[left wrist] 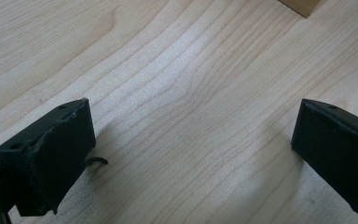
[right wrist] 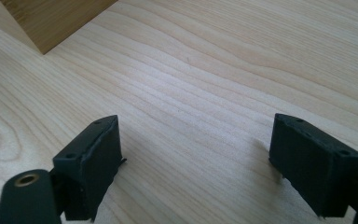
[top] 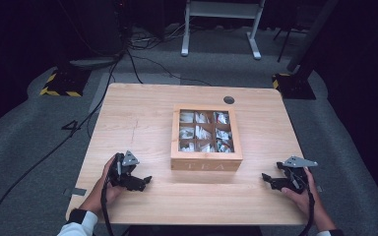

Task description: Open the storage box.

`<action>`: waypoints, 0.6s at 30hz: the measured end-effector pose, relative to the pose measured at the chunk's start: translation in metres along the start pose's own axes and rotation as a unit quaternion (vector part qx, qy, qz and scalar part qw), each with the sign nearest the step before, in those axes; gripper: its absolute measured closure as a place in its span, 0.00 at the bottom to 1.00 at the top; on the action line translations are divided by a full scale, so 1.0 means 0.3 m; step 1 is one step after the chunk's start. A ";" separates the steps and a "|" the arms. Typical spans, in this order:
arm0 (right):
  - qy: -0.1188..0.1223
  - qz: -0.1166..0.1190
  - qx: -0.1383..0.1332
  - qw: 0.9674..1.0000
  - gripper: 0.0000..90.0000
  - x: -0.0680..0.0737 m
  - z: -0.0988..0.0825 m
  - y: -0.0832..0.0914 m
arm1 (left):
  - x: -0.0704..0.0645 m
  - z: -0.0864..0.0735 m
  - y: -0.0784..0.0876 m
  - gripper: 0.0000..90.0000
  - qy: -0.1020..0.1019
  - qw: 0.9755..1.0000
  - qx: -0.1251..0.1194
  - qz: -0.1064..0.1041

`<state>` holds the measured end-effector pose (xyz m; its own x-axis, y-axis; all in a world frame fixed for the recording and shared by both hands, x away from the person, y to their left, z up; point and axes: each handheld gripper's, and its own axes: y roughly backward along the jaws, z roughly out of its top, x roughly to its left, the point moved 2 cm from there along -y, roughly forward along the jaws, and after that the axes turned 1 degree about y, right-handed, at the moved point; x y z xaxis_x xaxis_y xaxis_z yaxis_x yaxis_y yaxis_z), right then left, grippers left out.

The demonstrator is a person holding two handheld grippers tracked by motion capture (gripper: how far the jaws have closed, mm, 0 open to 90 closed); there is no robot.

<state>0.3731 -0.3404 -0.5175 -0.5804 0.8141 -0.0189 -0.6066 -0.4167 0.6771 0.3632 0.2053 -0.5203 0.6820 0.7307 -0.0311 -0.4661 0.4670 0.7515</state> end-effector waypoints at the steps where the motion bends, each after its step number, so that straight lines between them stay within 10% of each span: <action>1: 0.000 0.001 0.000 1.000 0.18 0.000 -0.001 0.001 | -0.004 -0.004 0.004 0.00 -0.011 1.000 0.001 -0.010; 12: -0.011 0.031 -0.018 0.999 0.24 0.001 0.038 0.031 | -0.008 -0.012 0.010 0.00 -0.004 1.000 -0.001 -0.005; 18: 0.037 0.052 -0.049 0.997 0.35 0.072 0.141 0.026 | -0.010 -0.014 0.011 0.00 -0.001 1.000 -0.002 0.000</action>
<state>0.3789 -0.3090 -0.4813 -0.6797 0.7335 -0.0091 -0.5889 -0.5382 0.6029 0.3572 0.2066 -0.5206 0.6828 0.7301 -0.0292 -0.4691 0.4686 0.7486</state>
